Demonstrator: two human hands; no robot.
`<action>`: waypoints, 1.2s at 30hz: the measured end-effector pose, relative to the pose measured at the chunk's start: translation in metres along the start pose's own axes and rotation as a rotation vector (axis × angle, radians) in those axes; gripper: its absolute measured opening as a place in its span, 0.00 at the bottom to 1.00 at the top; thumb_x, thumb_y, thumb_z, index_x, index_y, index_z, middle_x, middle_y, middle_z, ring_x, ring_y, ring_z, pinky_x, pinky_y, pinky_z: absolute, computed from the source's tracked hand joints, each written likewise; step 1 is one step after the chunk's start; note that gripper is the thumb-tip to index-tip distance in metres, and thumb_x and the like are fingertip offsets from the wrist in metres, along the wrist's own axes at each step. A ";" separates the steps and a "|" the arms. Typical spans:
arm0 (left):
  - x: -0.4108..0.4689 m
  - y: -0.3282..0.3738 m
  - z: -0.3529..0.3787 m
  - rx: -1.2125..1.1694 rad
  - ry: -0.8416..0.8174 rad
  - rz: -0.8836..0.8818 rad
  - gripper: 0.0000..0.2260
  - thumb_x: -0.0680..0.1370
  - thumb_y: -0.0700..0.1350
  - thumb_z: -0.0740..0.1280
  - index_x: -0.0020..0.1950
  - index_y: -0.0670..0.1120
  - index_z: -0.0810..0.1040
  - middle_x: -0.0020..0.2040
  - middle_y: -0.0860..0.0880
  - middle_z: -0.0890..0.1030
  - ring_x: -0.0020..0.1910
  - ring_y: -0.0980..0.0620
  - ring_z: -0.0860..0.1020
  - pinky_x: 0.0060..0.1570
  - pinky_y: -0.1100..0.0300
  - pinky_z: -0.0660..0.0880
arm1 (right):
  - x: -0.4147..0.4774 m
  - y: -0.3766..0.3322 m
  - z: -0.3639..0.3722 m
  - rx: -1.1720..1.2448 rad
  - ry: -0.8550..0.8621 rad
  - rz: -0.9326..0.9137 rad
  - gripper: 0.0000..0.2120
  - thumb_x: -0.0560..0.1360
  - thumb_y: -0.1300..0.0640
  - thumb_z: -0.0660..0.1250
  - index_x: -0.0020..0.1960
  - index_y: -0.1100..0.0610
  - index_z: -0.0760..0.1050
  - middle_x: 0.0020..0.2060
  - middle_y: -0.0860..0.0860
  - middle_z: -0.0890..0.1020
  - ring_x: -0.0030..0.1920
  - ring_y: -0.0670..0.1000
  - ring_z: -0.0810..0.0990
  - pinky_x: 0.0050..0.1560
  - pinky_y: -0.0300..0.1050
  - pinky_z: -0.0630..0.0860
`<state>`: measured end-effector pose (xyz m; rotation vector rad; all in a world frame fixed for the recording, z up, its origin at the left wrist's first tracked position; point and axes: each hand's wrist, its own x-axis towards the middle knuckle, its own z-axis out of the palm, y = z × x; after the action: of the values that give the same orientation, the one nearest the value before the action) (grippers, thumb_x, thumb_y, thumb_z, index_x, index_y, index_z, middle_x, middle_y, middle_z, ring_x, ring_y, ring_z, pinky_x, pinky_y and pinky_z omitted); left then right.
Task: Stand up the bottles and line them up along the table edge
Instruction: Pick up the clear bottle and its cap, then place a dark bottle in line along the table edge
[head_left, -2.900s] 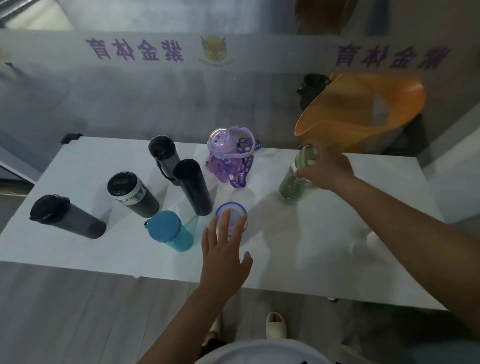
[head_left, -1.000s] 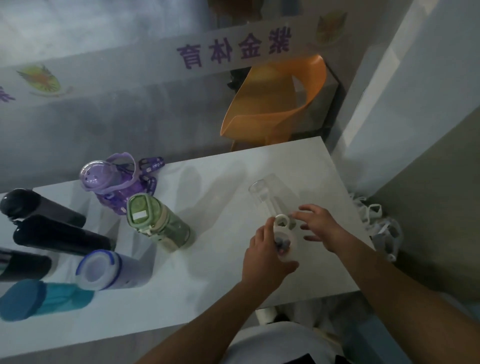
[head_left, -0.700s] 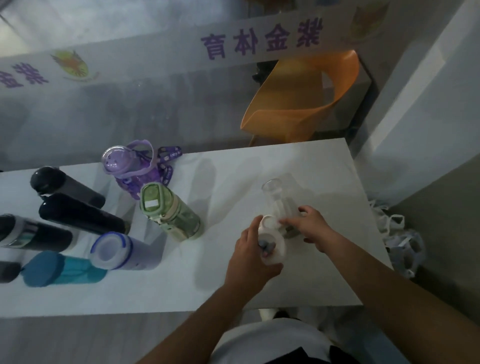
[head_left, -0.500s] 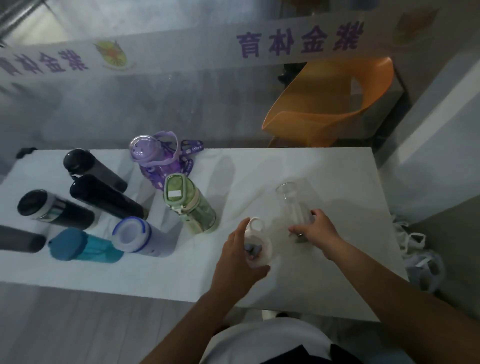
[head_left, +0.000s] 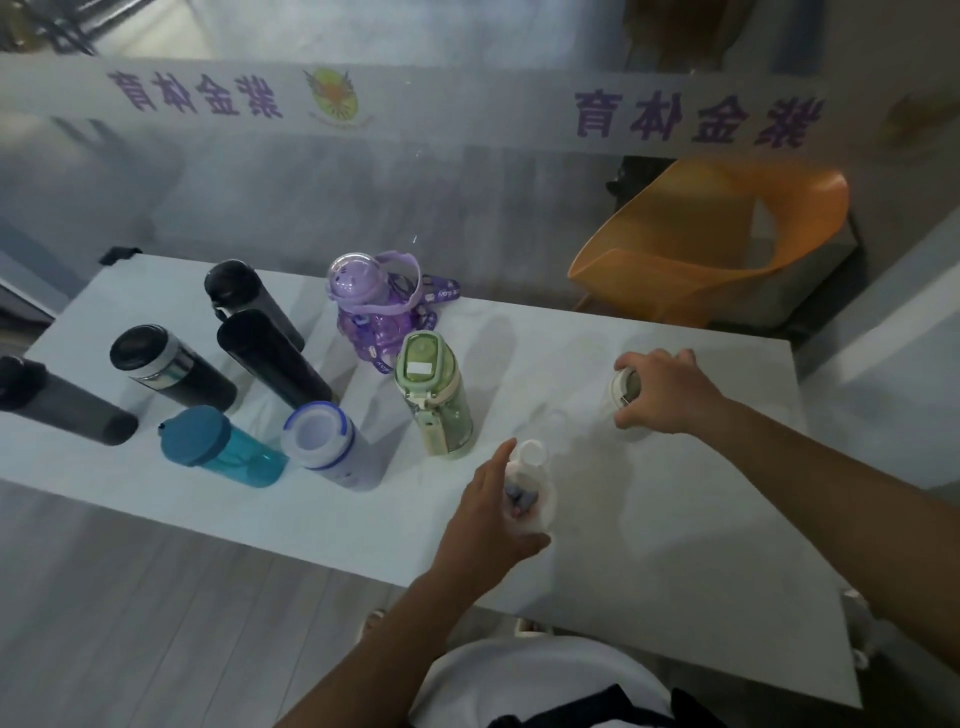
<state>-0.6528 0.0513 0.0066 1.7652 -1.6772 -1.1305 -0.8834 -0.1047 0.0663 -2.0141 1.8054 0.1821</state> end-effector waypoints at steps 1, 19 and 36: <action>0.000 0.000 -0.002 -0.002 -0.009 0.008 0.49 0.65 0.54 0.80 0.77 0.59 0.52 0.72 0.56 0.65 0.68 0.54 0.68 0.64 0.61 0.66 | -0.001 -0.003 0.002 -0.013 -0.003 -0.001 0.34 0.64 0.45 0.73 0.68 0.49 0.67 0.58 0.55 0.75 0.58 0.59 0.66 0.49 0.50 0.72; -0.032 0.020 -0.098 0.022 -0.201 -0.042 0.35 0.67 0.64 0.72 0.68 0.71 0.57 0.69 0.69 0.61 0.65 0.69 0.62 0.68 0.65 0.61 | -0.019 -0.052 -0.017 0.032 0.186 -0.068 0.36 0.68 0.32 0.67 0.71 0.46 0.65 0.69 0.52 0.72 0.67 0.58 0.70 0.62 0.57 0.72; -0.156 -0.130 -0.365 0.141 0.478 -0.118 0.29 0.73 0.62 0.67 0.72 0.64 0.62 0.76 0.60 0.60 0.74 0.57 0.61 0.73 0.53 0.62 | -0.116 -0.421 0.014 0.421 0.267 -0.518 0.26 0.70 0.44 0.72 0.66 0.47 0.73 0.62 0.45 0.77 0.59 0.45 0.73 0.59 0.37 0.67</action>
<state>-0.2706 0.1464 0.1477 2.0439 -1.4014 -0.5760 -0.4880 0.0329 0.1915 -2.1678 1.2496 -0.5941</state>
